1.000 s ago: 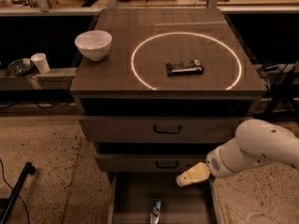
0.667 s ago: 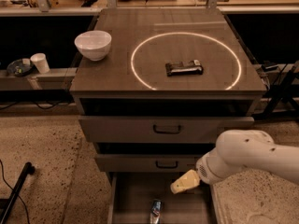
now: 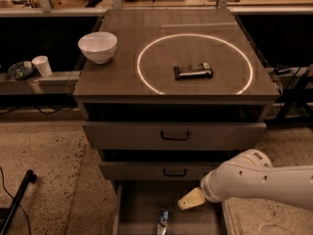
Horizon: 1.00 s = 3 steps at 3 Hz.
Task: Pick redbull can from bottom drawer and place on counter
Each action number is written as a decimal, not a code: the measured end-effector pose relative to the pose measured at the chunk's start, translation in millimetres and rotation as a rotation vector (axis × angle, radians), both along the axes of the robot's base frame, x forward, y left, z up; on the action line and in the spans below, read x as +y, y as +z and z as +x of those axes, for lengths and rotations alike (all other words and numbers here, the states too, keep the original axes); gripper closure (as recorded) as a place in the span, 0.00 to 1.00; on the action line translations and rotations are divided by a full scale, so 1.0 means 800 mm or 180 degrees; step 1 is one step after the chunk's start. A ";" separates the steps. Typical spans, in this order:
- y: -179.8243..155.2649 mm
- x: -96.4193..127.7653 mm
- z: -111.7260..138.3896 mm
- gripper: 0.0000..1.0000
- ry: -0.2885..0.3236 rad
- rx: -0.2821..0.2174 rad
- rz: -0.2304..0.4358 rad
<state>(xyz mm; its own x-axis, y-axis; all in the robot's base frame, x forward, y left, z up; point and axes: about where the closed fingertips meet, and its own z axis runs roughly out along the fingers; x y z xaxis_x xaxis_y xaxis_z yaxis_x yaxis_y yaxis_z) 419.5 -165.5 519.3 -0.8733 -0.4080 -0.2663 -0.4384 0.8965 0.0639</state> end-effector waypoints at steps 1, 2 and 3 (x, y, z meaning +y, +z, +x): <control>0.000 0.000 0.001 0.00 -0.0004 -0.0005 0.0002; -0.027 0.007 0.004 0.00 0.0046 0.0224 0.0145; -0.074 0.016 0.024 0.00 0.0026 0.0604 0.0469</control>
Offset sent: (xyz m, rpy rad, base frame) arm 0.0238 0.0313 -0.0786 0.1951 0.2949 0.1454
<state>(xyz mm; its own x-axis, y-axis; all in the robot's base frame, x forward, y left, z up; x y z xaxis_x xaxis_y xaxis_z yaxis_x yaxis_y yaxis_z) 438.8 -152.5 460.5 -0.9102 -0.3841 -0.1549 -0.4132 0.8679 0.2756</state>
